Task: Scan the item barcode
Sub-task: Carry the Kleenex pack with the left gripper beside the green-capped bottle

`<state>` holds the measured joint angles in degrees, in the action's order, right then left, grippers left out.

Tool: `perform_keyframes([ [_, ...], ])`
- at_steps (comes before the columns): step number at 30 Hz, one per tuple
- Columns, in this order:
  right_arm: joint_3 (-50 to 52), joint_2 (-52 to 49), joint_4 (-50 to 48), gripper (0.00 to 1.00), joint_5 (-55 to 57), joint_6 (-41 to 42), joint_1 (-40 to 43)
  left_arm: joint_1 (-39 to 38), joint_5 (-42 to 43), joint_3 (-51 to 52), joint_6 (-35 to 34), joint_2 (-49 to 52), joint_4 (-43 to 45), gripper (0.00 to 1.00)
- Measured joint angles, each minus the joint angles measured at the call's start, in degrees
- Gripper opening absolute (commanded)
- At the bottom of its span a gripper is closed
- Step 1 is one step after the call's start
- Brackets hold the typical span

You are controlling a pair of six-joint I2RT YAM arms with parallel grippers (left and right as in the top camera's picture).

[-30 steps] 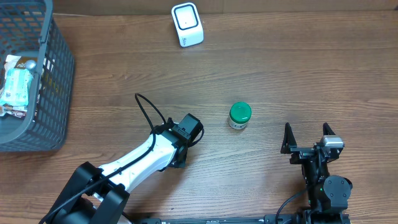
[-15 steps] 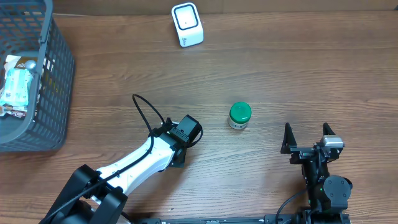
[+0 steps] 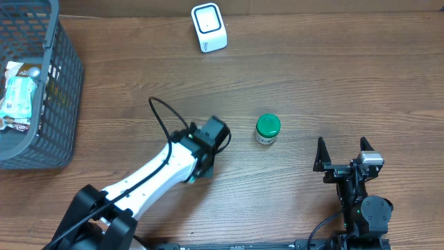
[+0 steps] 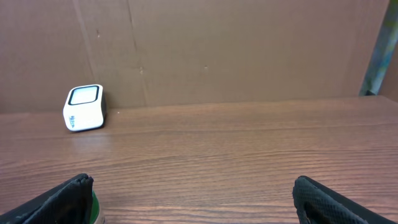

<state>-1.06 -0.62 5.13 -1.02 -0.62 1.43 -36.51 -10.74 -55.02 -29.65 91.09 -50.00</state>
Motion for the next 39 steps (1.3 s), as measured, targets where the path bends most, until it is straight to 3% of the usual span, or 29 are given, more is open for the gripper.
perform_keyframes([
  [3,0.00,0.00,0.02,1.00,-0.02,0.00,0.00,2.43,5.95,-4.13,0.55,-0.02,1.77,0.04],
  [10,0.00,0.00,0.04,1.00,-0.04,0.00,0.00,14.86,31.08,-5.55,3.63,-0.11,11.65,0.04],
  [16,0.00,0.00,0.00,1.00,-0.04,-0.02,0.00,18.10,44.94,-5.46,4.11,0.24,20.61,0.04],
  [29,0.00,0.00,0.02,1.00,-0.02,0.00,0.00,17.75,60.52,-5.46,-3.58,16.15,38.73,0.04],
  [37,0.00,0.00,0.02,1.00,-0.02,0.00,0.00,17.75,66.45,-5.46,-6.27,23.76,41.70,0.05],
  [39,0.00,0.00,0.02,1.00,0.00,0.00,0.00,17.75,66.79,-5.46,-6.43,23.96,42.32,0.10],
])
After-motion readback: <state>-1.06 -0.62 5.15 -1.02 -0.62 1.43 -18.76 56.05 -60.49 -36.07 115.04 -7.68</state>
